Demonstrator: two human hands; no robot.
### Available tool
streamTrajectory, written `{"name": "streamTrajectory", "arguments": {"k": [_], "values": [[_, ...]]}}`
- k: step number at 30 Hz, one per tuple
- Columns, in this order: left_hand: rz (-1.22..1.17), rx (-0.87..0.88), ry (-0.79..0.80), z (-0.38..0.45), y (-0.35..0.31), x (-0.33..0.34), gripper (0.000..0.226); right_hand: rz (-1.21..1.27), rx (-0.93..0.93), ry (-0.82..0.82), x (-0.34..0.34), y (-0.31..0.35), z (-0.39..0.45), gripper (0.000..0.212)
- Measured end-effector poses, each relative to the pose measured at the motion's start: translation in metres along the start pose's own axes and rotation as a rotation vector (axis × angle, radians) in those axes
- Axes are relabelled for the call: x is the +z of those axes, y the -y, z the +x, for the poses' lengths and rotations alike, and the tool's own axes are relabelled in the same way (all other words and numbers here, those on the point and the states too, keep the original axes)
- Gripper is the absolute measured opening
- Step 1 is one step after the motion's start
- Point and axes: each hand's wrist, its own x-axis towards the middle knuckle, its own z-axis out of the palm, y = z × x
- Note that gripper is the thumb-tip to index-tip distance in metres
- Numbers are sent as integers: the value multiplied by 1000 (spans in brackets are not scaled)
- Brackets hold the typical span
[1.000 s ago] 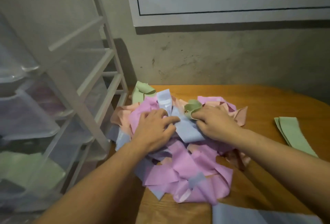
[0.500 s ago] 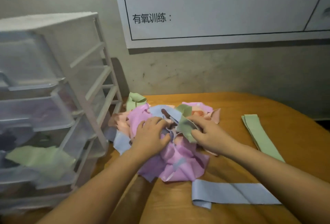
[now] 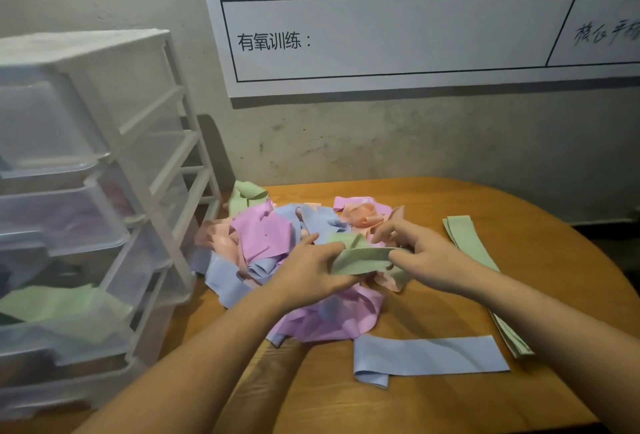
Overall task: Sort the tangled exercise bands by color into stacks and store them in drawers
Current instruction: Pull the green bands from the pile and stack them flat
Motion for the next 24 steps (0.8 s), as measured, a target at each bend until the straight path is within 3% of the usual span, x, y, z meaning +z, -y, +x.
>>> {"name": "streamTrajectory", "arguments": {"k": [5, 9, 19, 24], "values": [[-132, -116, 42, -9, 3, -10, 47, -36, 60, -47, -9, -9, 0, 10], [-275, -129, 46, -16, -4, -17, 31, -6, 60, -169, -12, -14, 0, 6], [-410, -132, 14, -22, -23, -31, 18, 329, 177, -268, -9, -13, -6, 12], [-517, -229, -146, -22, -22, -36, 6, 526, 215, -188, -12, 0, -15, 23]]}}
